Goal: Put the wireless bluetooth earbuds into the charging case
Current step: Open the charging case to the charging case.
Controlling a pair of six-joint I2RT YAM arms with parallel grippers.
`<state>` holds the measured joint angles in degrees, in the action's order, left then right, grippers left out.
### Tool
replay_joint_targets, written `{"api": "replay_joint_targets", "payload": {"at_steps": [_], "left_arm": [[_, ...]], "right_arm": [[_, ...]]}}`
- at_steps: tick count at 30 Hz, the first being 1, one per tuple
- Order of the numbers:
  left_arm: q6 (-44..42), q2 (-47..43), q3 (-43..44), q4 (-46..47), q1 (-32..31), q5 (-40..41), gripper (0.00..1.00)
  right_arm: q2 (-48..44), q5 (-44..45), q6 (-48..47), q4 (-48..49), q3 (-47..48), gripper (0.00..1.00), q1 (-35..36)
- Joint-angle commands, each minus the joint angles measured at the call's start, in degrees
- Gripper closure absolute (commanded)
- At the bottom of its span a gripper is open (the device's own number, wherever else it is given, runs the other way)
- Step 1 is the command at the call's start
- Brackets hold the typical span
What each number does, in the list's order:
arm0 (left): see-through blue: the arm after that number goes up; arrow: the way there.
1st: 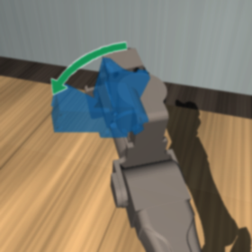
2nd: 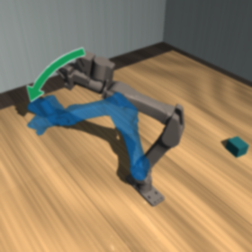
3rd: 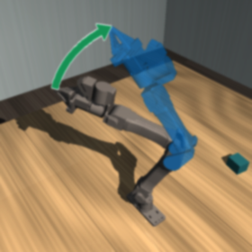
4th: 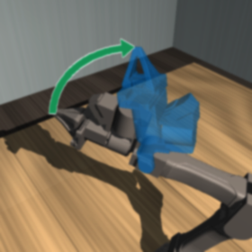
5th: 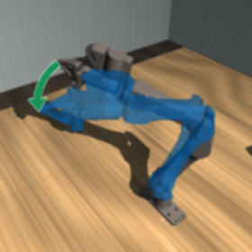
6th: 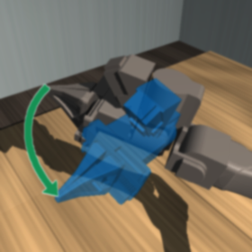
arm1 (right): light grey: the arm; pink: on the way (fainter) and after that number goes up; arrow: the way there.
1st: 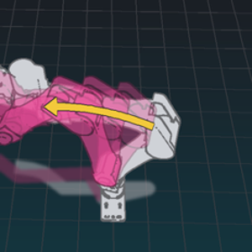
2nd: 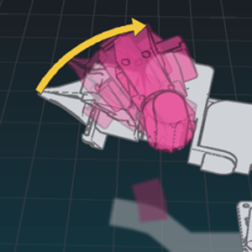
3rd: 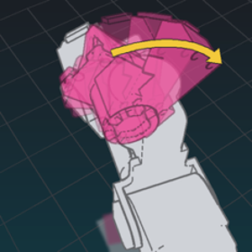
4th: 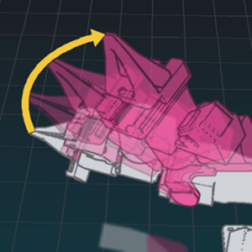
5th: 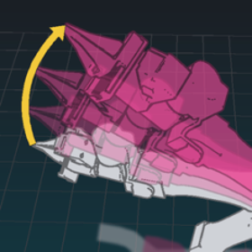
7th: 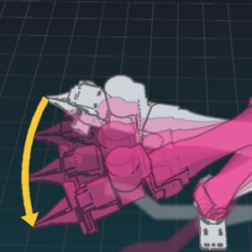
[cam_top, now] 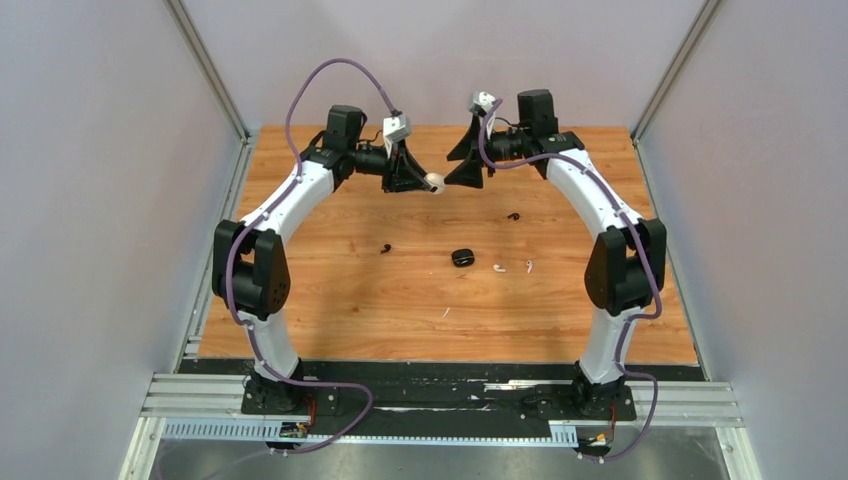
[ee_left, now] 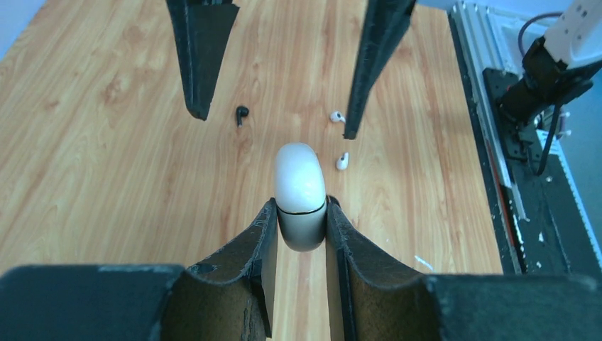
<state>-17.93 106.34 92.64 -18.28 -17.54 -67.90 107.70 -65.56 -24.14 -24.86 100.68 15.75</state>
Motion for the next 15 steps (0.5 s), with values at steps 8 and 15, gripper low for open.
{"api": "replay_joint_targets", "payload": {"at_steps": [8, 15], "left_arm": [[-13.4, -2.8, -1.5, -6.4, -0.1, 1.4, 1.00], [-13.8, -3.1, -0.2, -8.1, -0.6, 1.0, 1.00]], "right_arm": [[3.3, -7.0, -8.8, -10.4, 4.3, 0.39, 1.2], [2.8, -5.8, -11.0, -10.8, 2.1, 0.43, 2.2]]}}
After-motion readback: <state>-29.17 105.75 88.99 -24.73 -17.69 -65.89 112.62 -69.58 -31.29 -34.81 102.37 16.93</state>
